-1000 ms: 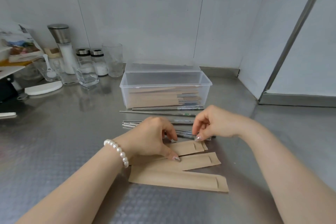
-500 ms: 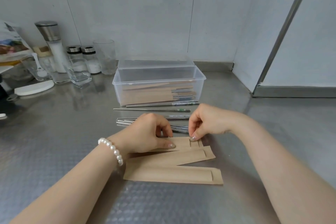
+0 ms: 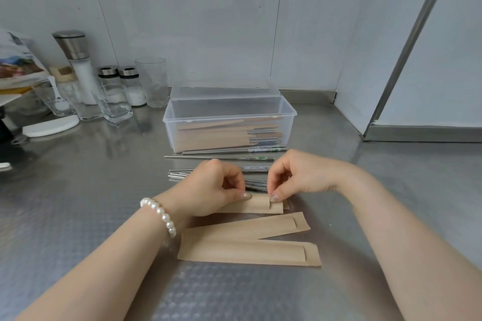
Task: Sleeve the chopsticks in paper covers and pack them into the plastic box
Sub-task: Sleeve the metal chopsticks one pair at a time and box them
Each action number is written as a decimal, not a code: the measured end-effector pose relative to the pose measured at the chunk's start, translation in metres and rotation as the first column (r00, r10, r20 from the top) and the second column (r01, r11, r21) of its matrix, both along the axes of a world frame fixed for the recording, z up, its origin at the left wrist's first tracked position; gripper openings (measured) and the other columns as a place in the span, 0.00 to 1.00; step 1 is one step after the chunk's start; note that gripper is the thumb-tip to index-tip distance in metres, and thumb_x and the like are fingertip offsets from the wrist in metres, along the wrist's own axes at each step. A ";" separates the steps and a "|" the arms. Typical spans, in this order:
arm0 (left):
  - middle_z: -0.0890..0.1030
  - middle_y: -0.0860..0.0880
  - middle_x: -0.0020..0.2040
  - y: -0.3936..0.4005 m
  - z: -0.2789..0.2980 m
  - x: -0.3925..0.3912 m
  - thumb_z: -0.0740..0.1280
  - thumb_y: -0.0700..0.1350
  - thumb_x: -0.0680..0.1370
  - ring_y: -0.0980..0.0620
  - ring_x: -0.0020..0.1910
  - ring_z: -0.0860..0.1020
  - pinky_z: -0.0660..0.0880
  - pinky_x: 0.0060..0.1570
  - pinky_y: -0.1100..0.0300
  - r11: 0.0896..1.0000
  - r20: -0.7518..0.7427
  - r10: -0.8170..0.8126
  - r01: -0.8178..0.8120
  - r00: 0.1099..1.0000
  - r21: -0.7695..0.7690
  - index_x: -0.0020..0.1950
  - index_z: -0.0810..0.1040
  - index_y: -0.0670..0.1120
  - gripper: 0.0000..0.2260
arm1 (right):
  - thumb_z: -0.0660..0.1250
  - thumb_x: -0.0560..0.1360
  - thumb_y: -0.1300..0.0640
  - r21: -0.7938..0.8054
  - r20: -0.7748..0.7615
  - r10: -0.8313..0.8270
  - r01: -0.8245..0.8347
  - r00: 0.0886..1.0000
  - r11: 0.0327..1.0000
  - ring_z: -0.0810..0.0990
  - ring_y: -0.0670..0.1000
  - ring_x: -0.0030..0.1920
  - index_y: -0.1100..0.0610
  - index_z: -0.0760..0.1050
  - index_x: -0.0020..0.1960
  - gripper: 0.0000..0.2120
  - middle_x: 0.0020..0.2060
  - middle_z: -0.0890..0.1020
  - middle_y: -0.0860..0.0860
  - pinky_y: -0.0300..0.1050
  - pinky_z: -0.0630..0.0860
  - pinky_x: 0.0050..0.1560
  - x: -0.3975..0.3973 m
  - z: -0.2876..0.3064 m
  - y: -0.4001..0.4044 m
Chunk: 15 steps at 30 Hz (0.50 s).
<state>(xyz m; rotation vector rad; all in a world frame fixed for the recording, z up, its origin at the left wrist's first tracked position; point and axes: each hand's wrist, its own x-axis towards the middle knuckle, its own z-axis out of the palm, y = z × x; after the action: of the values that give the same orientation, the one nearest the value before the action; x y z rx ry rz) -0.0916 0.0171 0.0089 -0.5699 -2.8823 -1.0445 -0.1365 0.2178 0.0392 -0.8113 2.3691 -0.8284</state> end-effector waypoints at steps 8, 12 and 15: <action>0.78 0.60 0.40 -0.002 0.008 0.006 0.79 0.52 0.59 0.64 0.42 0.75 0.69 0.43 0.75 0.994 -0.128 0.090 -0.081 0.988 0.073 0.46 0.77 0.57 0.19 | 0.70 0.70 0.68 -0.288 0.124 -0.150 0.180 0.981 0.941 0.77 0.45 0.25 0.61 0.78 0.38 0.05 0.24 0.80 0.50 0.35 0.71 0.27 0.001 0.002 -0.001; 0.76 0.62 0.41 0.006 0.003 0.007 0.79 0.49 0.61 0.62 0.42 0.75 0.68 0.45 0.74 0.999 -0.267 0.039 -0.032 0.963 0.030 0.51 0.80 0.50 0.20 | 0.70 0.69 0.70 -0.348 0.146 -0.180 0.221 0.973 0.911 0.77 0.46 0.23 0.60 0.78 0.37 0.07 0.24 0.80 0.51 0.35 0.70 0.24 0.001 0.001 -0.003; 0.75 0.63 0.40 0.009 -0.002 0.005 0.77 0.47 0.63 0.63 0.42 0.73 0.67 0.42 0.75 0.999 -0.334 0.020 -0.005 0.942 0.044 0.50 0.81 0.49 0.17 | 0.69 0.69 0.71 -0.378 0.165 -0.187 0.237 0.968 0.895 0.77 0.47 0.22 0.60 0.78 0.36 0.08 0.23 0.79 0.52 0.35 0.70 0.22 0.001 0.001 -0.003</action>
<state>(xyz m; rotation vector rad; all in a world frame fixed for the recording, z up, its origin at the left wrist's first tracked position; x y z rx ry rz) -0.0866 0.0262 0.0069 -0.6543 -2.5584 -0.9036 -0.1353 0.2144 0.0404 -0.6297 2.2340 -1.4409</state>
